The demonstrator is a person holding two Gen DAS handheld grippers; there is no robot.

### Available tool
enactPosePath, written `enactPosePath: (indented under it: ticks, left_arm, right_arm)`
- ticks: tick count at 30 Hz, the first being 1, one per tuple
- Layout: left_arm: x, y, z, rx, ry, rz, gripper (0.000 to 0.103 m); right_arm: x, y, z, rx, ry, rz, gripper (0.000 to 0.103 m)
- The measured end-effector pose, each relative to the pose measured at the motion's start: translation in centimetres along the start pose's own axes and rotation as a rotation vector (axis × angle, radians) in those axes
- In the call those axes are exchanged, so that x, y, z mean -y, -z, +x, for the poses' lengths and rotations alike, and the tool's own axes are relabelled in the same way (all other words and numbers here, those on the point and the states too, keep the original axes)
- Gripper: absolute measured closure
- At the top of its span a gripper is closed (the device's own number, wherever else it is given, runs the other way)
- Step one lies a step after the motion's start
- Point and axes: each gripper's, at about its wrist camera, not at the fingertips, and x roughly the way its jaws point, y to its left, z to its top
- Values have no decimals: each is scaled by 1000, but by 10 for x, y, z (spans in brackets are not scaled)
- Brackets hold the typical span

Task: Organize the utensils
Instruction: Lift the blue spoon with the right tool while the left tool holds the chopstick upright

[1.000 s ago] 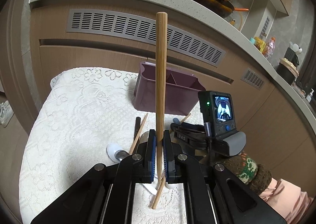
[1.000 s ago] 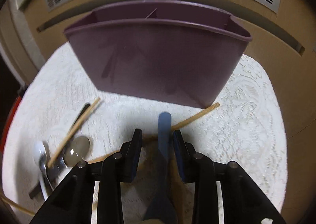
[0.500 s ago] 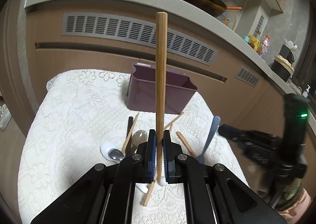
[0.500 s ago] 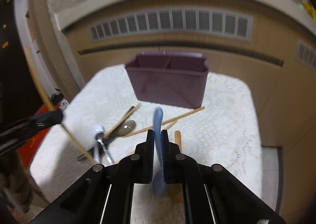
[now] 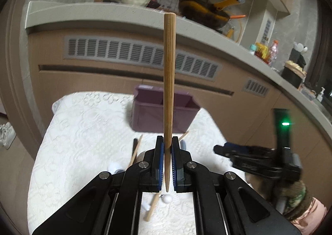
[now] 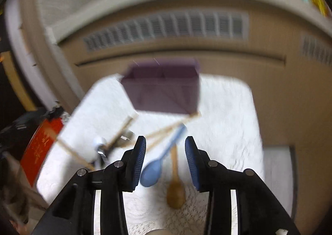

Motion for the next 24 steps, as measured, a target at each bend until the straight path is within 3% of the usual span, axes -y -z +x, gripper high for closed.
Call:
enactPosePath:
  ticks: [4,13,15,17,24]
  left_arm:
    - [-13,11,14,-35,-20,-18,96]
    - [-29,16,26,-57,-11,-37,96]
    - [-31,17,28,-63,-9,-42,96]
    - [-33,18,29,-69,-8,-47,96]
    - [-29,21,21,-72,1,-54,96]
  right_arm:
    - [6,2,55,-69,29,96,66]
    - [-20,-16,135,-140,131,63,66]
    - [-26,-15,136,-128,151,10,70]
    - [-29,-12,131,-114,143,-33,91]
    - [-16,0,59,-46,-12,-9,93]
